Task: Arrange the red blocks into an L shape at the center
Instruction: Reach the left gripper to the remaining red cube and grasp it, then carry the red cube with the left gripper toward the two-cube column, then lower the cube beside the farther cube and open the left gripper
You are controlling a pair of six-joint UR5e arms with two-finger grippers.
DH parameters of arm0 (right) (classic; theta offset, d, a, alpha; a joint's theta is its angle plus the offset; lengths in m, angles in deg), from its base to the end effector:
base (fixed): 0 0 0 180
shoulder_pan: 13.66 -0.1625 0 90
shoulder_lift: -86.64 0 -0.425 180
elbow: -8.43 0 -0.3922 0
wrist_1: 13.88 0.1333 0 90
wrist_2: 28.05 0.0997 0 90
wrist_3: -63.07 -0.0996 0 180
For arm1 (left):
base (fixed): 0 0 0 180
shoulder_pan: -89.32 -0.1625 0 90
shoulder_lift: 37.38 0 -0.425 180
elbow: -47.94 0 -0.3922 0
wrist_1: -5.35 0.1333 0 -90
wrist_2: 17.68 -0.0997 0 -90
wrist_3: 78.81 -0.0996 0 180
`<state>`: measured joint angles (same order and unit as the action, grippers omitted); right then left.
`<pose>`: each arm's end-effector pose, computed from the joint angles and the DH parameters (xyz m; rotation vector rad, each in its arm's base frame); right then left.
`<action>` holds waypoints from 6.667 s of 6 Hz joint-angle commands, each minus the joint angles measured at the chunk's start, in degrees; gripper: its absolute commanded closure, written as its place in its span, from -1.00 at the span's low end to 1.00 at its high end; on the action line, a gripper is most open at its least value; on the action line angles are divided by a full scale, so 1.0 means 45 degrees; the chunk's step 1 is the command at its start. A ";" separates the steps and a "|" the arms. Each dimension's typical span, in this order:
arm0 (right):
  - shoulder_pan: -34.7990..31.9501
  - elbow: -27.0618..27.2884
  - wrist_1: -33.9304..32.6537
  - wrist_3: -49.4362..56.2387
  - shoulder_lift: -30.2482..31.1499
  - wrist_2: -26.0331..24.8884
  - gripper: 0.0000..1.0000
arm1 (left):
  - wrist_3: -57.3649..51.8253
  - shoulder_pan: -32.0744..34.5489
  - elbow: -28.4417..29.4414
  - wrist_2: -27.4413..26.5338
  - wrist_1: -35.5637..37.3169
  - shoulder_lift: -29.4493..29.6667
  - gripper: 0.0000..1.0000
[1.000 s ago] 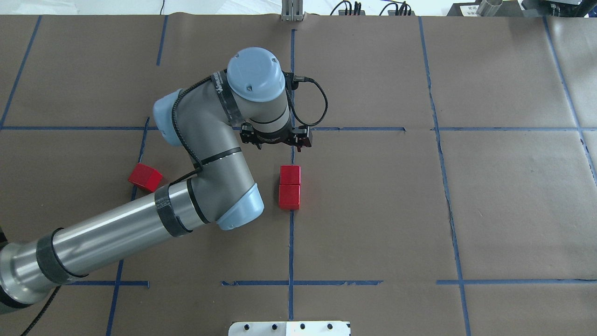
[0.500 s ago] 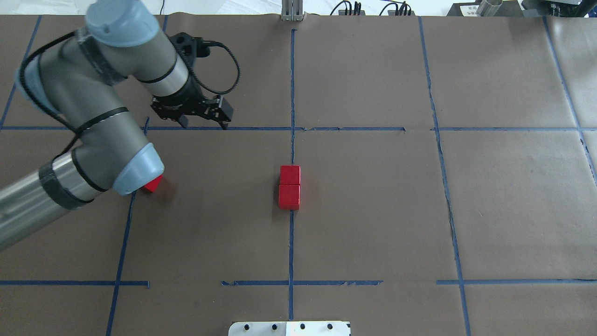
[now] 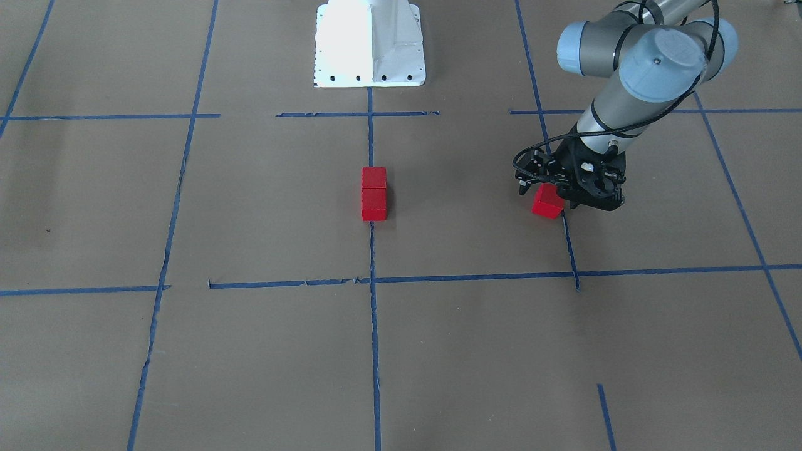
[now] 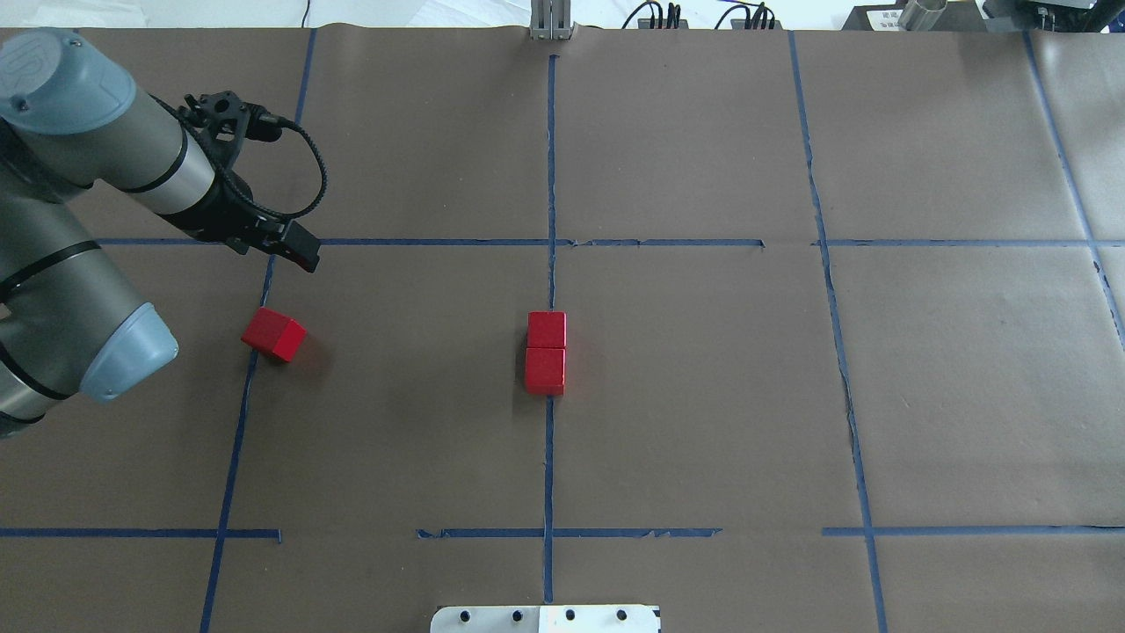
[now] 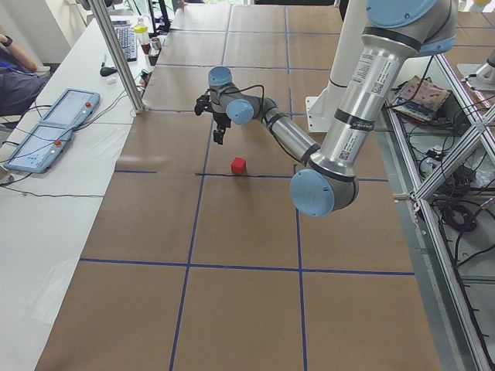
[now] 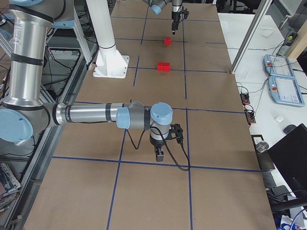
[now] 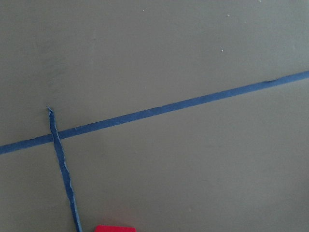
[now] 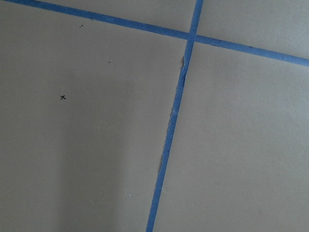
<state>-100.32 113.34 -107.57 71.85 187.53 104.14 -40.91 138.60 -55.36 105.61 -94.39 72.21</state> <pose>0.0423 -0.4142 0.6256 0.0405 -0.7366 -0.2040 0.3328 -0.5072 0.3437 0.2085 0.8870 0.2618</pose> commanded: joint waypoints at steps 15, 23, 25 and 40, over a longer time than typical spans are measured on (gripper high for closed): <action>0.0000 -0.0012 0.0000 -0.0018 0.0001 0.0020 -1.00 | 0.1401 -0.1872 0.1510 -0.1482 -0.0575 0.0113 0.84; 0.0000 -0.0032 0.0000 -0.0018 0.0001 0.0000 -1.00 | 2.6324 -0.3177 0.1848 -0.2436 0.1872 0.3958 0.66; 0.0000 -0.0012 0.0000 -0.0018 0.0001 0.0000 -1.00 | 2.7568 -0.3625 0.3418 -0.2514 0.1736 0.4922 0.66; 0.0000 -0.0071 0.0000 0.0021 0.0001 -0.0020 -1.00 | 2.7362 -0.4448 0.4890 -0.3315 0.1148 0.6038 -1.00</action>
<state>-100.32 112.98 -107.57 72.01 187.54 104.07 82.86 118.52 -32.99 90.63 -89.46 99.37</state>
